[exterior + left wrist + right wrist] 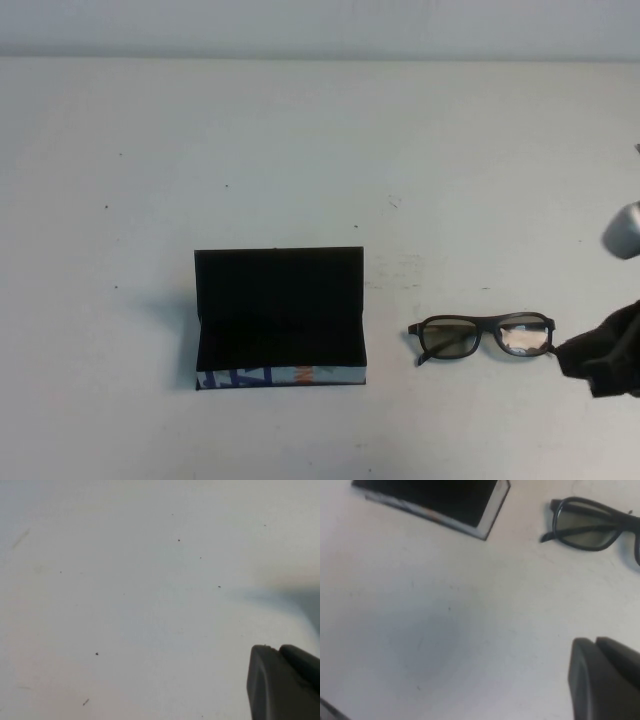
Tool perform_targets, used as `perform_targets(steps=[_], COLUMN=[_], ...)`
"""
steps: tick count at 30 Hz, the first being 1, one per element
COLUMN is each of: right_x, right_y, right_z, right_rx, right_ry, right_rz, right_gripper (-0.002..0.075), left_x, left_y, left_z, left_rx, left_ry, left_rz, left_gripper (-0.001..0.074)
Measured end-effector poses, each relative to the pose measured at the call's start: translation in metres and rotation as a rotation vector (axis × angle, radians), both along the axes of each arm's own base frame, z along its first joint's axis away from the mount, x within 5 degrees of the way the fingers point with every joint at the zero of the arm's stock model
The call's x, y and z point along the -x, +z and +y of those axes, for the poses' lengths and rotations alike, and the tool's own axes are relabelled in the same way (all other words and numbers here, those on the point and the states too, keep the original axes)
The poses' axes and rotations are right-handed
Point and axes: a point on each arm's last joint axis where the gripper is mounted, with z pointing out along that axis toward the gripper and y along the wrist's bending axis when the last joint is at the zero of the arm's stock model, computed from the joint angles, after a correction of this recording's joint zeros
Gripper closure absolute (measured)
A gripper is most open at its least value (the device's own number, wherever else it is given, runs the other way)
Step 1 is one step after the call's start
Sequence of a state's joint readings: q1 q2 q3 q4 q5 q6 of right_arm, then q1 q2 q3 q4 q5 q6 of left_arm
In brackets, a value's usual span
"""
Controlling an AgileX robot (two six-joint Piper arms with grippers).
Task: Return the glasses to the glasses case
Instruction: Pick up the glasses from the table
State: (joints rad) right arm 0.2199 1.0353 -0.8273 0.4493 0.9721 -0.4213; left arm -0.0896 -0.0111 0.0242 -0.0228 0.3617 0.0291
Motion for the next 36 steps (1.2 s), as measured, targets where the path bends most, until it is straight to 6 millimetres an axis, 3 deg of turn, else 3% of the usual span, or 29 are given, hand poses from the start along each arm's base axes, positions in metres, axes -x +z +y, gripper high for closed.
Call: perform_targets(steps=[6, 11, 15, 21, 24, 36], right_x=[-0.031, -0.061, -0.079, -0.1, -0.11, -0.139], right_y=[-0.016, -0.026, -0.04, -0.058, -0.068, -0.083], right_z=[0.031, 0.043, 0.051, 0.058, 0.06, 0.066], right_rx=[0.247, 0.392, 0.474, 0.539, 0.573, 0.649], right_ry=[0.231, 0.463, 0.697, 0.877, 0.959, 1.077], right_rz=[-0.036, -0.133, -0.165, -0.18, -0.199, -0.241], right_gripper=[0.0741, 0.072, 0.0629, 0.0404, 0.0358, 0.034], left_x=[0.0, 0.0, 0.0, 0.0, 0.0, 0.0], left_y=[0.0, 0.0, 0.0, 0.0, 0.0, 0.0], left_z=[0.0, 0.0, 0.0, 0.0, 0.0, 0.0], left_rx=[0.0, 0.0, 0.0, 0.0, 0.0, 0.0], left_ry=[0.0, 0.0, 0.0, 0.0, 0.0, 0.0], left_rz=[0.0, 0.0, 0.0, 0.0, 0.0, 0.0], left_gripper=[0.074, 0.074, 0.074, 0.074, 0.074, 0.074])
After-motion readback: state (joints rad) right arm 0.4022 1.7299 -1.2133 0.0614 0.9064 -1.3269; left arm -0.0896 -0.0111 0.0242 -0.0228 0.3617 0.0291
